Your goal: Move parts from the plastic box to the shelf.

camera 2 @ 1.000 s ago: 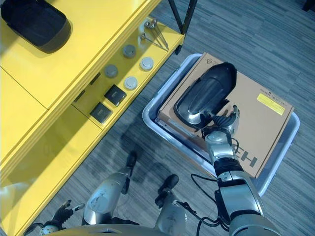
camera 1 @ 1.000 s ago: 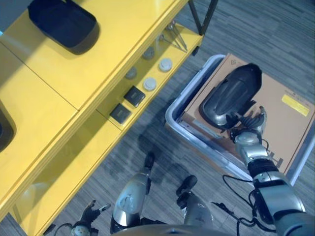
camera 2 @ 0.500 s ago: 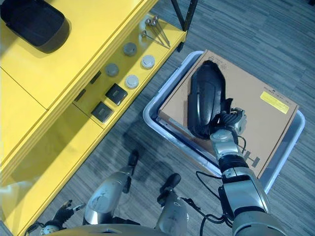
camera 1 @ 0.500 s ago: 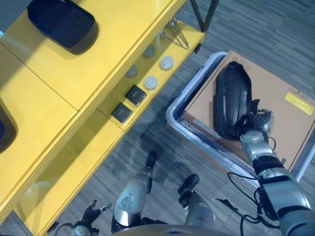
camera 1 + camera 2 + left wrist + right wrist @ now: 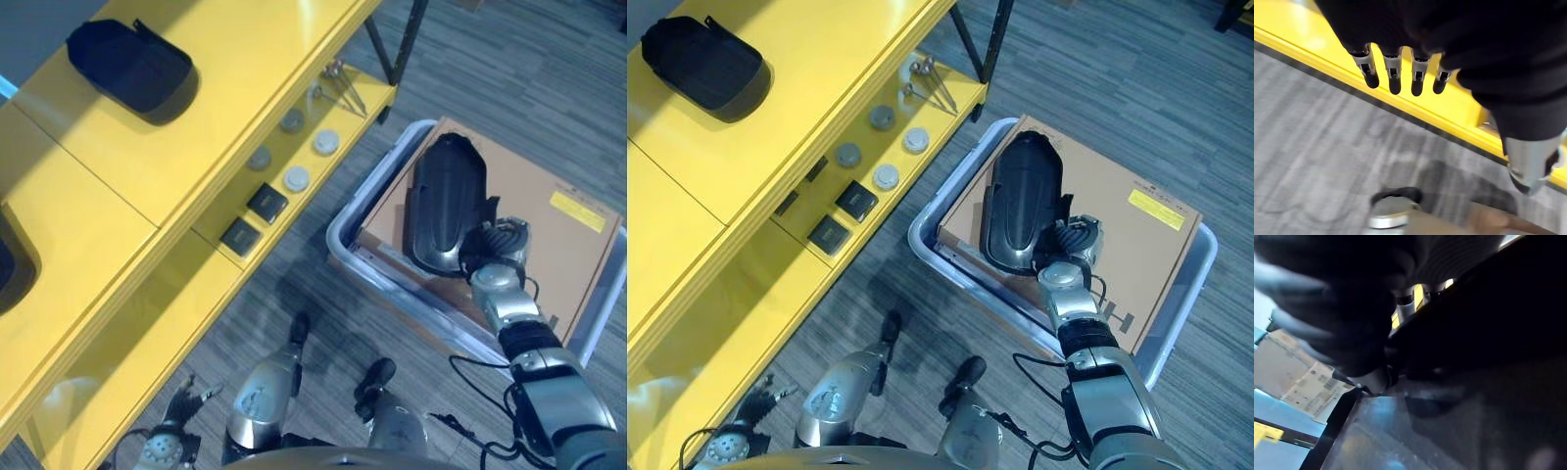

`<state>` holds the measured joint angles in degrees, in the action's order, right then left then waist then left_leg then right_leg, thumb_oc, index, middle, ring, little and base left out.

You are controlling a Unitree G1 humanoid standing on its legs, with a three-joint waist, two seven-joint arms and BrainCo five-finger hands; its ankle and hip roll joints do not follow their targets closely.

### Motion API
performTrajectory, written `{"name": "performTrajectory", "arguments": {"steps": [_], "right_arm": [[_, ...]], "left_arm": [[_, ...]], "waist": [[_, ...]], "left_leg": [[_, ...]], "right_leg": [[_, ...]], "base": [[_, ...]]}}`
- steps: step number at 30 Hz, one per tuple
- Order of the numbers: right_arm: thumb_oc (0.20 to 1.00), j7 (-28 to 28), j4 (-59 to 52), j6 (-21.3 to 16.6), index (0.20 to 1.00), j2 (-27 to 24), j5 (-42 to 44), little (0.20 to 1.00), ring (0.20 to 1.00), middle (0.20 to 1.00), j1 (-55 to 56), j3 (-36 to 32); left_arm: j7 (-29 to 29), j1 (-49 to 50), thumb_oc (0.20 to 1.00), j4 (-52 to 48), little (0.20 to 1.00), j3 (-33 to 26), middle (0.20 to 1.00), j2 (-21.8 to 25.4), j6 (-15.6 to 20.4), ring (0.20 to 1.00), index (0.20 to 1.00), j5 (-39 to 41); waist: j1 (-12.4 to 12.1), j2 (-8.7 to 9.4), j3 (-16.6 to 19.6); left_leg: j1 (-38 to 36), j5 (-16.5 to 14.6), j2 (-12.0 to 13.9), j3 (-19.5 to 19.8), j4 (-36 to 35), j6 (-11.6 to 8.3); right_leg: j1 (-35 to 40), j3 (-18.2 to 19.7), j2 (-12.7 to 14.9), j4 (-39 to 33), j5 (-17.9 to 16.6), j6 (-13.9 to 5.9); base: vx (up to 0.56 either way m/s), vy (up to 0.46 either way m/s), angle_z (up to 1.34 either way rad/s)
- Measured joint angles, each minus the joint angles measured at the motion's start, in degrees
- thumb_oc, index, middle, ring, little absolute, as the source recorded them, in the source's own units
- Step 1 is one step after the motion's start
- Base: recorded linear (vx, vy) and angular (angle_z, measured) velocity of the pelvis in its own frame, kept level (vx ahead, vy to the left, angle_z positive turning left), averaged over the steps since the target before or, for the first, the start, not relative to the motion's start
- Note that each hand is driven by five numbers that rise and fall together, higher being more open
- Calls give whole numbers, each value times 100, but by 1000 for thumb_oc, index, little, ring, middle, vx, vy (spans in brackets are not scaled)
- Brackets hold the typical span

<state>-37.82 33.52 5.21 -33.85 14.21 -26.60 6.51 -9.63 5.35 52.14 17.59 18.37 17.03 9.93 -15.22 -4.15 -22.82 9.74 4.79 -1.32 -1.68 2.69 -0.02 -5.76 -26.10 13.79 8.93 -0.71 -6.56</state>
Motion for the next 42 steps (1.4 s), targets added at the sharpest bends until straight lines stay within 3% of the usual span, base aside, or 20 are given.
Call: {"name": "performTrajectory", "arguments": {"steps": [2, 7, 9, 14, 16, 21, 23, 25, 34, 42], "right_arm": [[200, -32, -196, 17, 200, 7, 2, 200, 200, 200, 72, -36], [200, -50, -1151, 167, 200, 45, -15, 200, 200, 200, 528, -211], [200, -123, -1439, 181, 200, 172, -24, 200, 200, 200, 714, -389], [200, -138, -1602, 206, 200, 265, -80, 200, 200, 200, 914, -368], [200, -109, -1847, 244, 200, 294, -113, 200, 200, 200, 1106, -384], [200, 287, -1868, 249, 200, 410, -348, 200, 200, 200, 1207, -198], [200, 547, -1594, 251, 200, 433, -482, 200, 200, 200, 1038, 291], [200, 676, -1395, 253, 200, 596, -554, 200, 200, 200, 827, 680], [200, 756, -1027, 268, 200, 932, -532, 200, 200, 200, 66, 1377], [200, 762, -717, 381, 200, 1042, -429, 200, 200, 200, -2, 1410]], "left_arm": [[23, -48, 1000, -281, 1000, 8, 1000, 10, 74, 1000, 1000, 2], [371, -85, 1000, -1357, 1000, 7, 1000, 151, -169, 1000, 1000, 132], [597, -99, 1000, -2014, 1000, 84, 1000, 271, -458, 1000, 1000, 230], [979, -487, 1000, -2660, 1000, 105, 1000, 341, -731, 1000, 1000, 636], [1158, -764, 1000, -3049, 1000, 83, 1000, 355, -1060, 1000, 1000, 995], [1387, -1737, 1000, -3553, 1000, 122, 1000, 135, -1986, 1000, 1000, 1989], [1313, -2555, 1000, -3503, 1000, 447, 1000, -155, -2724, 1000, 1000, 2516], [1231, -2916, 1000, -3358, 1000, 684, 1000, -498, -3069, 1000, 1000, 2764], [978, -3265, 1000, -3072, 1000, 1211, 1000, -766, -4018, 1000, 1000, 3151], [974, -3323, 1000, -3063, 1000, 1173, 1000, -717, -4165, 1000, 1000, 3161]], "waist": [[107, 30, 183], [208, 124, 663], [294, 167, 722], [603, 293, 1145], [850, 351, 1332], [1184, 323, 1447], [1346, 307, 1499], [1439, 280, 1605], [1504, 250, 1744], [1442, 257, 1825]], "left_leg": [[-22, -32, 14, -7, -13, -35], [-498, -41, 70, -180, -249, -16], [-791, -49, 93, -298, -313, -13], [-1090, -143, 208, -514, -409, -82], [-1159, -154, 271, -655, -410, -92], [-1379, -166, 366, -937, -496, -118], [-1410, -164, 406, -1039, -492, -123], [-1421, -159, 423, -1109, -503, -129], [-1476, -156, 451, -1245, -508, -138], [-1485, -156, 450, -1246, -508, -140]], "right_leg": [[30, -1, -13, -53, -10, 1], [469, 106, -131, -414, -121, -17], [728, 189, -209, -588, -171, -6], [902, 413, -326, -772, -210, 13], [913, 555, -410, -862, -255, 45], [983, 829, -529, -1016, -341, 79], [974, 955, -589, -1075, -397, 101], [977, 993, -621, -1156, -462, 122], [979, 1118, -645, -1202, -515, 151], [983, 1123, -645, -1201, -516, 141]], "base": [[91, -64, -3], [95, -66, -18], [90, -58, -23], [55, -45, -28], [35, -73, -38], [19, -36, -37], [3, -37, -31], [6, -36, -22], [9, -16, -6], [0, 0, 0]]}}
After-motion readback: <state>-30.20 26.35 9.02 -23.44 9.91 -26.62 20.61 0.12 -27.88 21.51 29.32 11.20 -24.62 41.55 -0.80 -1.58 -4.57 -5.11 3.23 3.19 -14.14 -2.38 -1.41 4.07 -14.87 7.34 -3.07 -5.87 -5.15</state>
